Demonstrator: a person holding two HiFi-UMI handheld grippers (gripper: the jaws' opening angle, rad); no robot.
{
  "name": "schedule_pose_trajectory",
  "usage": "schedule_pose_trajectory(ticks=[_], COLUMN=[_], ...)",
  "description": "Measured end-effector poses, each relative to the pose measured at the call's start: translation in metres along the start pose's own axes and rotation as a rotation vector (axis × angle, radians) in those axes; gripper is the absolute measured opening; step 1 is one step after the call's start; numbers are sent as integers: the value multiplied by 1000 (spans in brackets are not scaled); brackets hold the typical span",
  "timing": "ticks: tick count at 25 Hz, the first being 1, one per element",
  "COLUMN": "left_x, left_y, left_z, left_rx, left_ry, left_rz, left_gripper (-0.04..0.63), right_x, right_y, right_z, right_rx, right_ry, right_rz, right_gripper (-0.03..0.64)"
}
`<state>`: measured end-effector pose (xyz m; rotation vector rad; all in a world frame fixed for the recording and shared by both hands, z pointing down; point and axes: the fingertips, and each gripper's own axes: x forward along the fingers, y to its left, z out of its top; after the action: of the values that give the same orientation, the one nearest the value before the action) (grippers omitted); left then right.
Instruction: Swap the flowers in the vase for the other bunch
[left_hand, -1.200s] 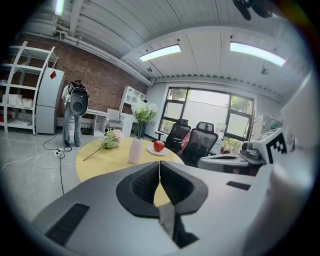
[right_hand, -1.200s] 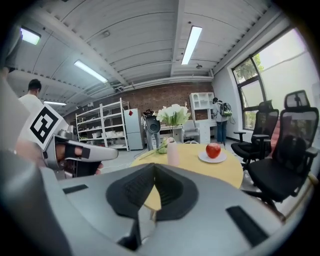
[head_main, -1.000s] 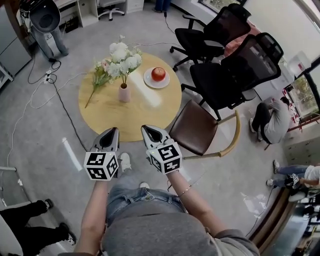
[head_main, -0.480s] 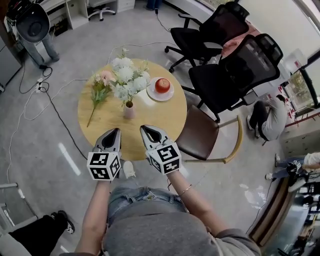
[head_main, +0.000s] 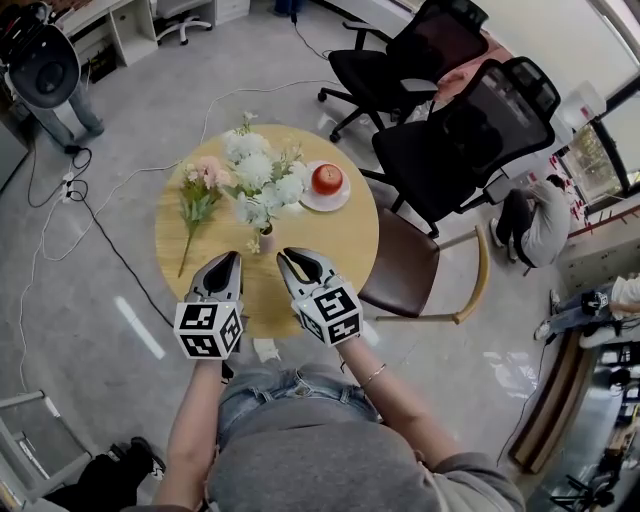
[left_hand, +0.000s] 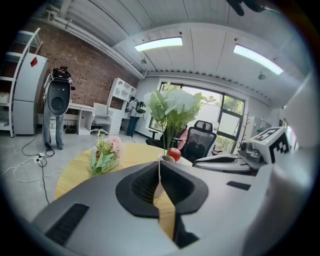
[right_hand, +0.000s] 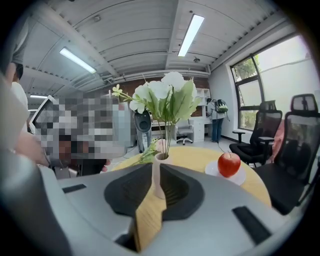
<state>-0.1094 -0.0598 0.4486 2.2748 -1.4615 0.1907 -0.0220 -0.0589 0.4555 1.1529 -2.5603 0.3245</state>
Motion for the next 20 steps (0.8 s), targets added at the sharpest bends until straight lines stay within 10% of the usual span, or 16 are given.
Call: schedule_pose_trajectory(ticks=[20], left_x=[9], left_y=[25], left_z=[-3], left_rx=[-18], left_ry=[35], left_rz=[19], left_gripper=[21], right_x=[47], right_y=[-9], right_z=[-16], right_rx=[-100], right_ry=[78], right_rz=[35], right_gripper=[293])
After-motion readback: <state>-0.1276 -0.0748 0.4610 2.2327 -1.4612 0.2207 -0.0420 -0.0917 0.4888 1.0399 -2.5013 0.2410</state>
